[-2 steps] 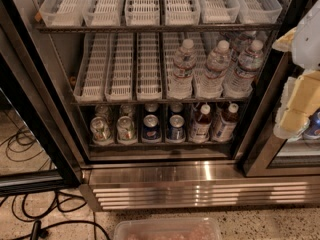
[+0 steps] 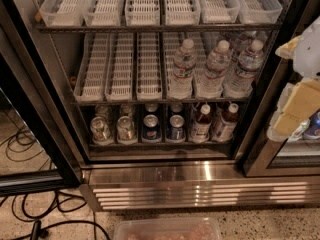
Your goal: Pick water bottle from middle shelf of fridge
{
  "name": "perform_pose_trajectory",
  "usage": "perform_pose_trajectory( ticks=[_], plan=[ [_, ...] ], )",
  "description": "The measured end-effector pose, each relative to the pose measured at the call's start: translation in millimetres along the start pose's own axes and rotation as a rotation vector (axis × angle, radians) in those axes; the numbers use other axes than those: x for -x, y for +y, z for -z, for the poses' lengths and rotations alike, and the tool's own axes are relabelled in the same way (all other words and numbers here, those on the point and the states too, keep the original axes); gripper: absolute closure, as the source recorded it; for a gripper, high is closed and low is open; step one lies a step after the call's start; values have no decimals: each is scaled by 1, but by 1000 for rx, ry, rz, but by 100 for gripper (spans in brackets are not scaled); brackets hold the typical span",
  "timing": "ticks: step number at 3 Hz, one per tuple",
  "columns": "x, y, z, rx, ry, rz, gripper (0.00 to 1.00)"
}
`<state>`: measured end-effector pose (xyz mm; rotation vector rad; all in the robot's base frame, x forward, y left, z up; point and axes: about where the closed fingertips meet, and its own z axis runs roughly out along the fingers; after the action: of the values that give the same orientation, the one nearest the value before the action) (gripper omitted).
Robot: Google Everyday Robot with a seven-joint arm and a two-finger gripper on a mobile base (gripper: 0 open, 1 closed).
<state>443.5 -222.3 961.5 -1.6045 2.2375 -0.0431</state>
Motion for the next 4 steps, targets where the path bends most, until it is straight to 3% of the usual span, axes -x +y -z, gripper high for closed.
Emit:
perform_pose_trajectory(
  ticks=[1,2,4],
  plan=[
    [-18,4,-31,-17,-130,-145,0],
    [-28,7,-47,-78,-247,-226,0],
    [-22,-38,-50,-289,-448,-356,0]
  ],
)
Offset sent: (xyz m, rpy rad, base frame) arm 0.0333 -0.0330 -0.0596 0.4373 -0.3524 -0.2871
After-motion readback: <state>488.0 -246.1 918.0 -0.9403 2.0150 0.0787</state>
